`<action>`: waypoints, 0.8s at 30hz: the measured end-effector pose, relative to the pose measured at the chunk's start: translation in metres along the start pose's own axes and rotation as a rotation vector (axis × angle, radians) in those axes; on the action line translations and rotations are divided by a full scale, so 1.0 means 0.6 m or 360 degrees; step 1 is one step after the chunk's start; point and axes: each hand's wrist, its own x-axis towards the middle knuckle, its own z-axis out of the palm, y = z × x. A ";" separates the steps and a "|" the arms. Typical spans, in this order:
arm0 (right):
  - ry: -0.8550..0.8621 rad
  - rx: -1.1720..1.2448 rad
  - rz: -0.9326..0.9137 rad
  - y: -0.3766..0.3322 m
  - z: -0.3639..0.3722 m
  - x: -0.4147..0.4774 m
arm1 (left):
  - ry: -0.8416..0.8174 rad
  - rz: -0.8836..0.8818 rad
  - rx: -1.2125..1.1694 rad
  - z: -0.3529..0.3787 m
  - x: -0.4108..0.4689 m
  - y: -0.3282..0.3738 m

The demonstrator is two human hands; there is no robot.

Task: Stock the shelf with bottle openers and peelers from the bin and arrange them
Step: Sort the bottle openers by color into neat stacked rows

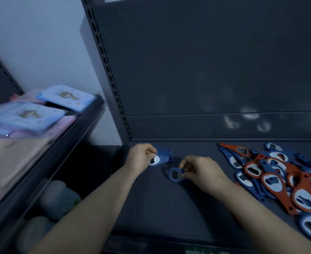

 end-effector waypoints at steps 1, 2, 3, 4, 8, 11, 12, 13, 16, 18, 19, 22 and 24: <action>-0.0005 0.0009 0.0002 -0.006 0.004 0.005 | 0.0005 0.0036 0.0021 0.001 0.003 -0.002; -0.0011 0.0026 0.0009 -0.011 0.008 0.010 | 0.0017 0.0070 0.0027 0.001 0.005 -0.003; -0.0019 0.0050 0.0016 -0.018 0.012 0.016 | 0.0042 0.0092 0.0003 0.001 0.006 -0.005; -0.0023 0.0072 0.0019 -0.024 0.017 0.022 | 0.0083 0.0097 -0.0051 0.000 0.005 -0.005; -0.0027 0.0072 -0.0007 -0.045 0.039 0.051 | 0.0427 0.0084 -0.0102 -0.013 0.000 -0.010; -0.0026 -0.0016 -0.0056 -0.058 0.057 0.077 | 0.0402 0.0068 0.0072 -0.030 -0.009 -0.018; -0.0009 -0.0062 -0.0076 -0.063 0.062 0.085 | 0.0363 0.0069 0.0145 -0.036 -0.014 -0.022; 0.0012 -0.0101 -0.0088 -0.067 0.067 0.093 | 0.0317 0.0075 0.0227 -0.040 -0.018 -0.026; 0.0067 -0.0195 -0.0072 -0.076 0.076 0.110 | 0.0174 0.0098 0.0608 -0.052 -0.029 -0.040; 0.0085 -0.0299 -0.0057 -0.080 0.081 0.115 | 0.0157 0.0117 0.0855 -0.059 -0.035 -0.043; 0.0091 -0.0340 -0.0058 -0.081 0.083 0.116 | 0.0170 0.0128 0.0900 -0.062 -0.038 -0.044; 0.0125 -0.0349 -0.0067 -0.081 0.090 0.113 | 0.0216 0.0168 0.0862 -0.068 -0.043 -0.040; 0.0201 -0.0347 -0.0092 -0.076 0.089 0.105 | 0.0232 0.0209 0.0818 -0.069 -0.045 -0.030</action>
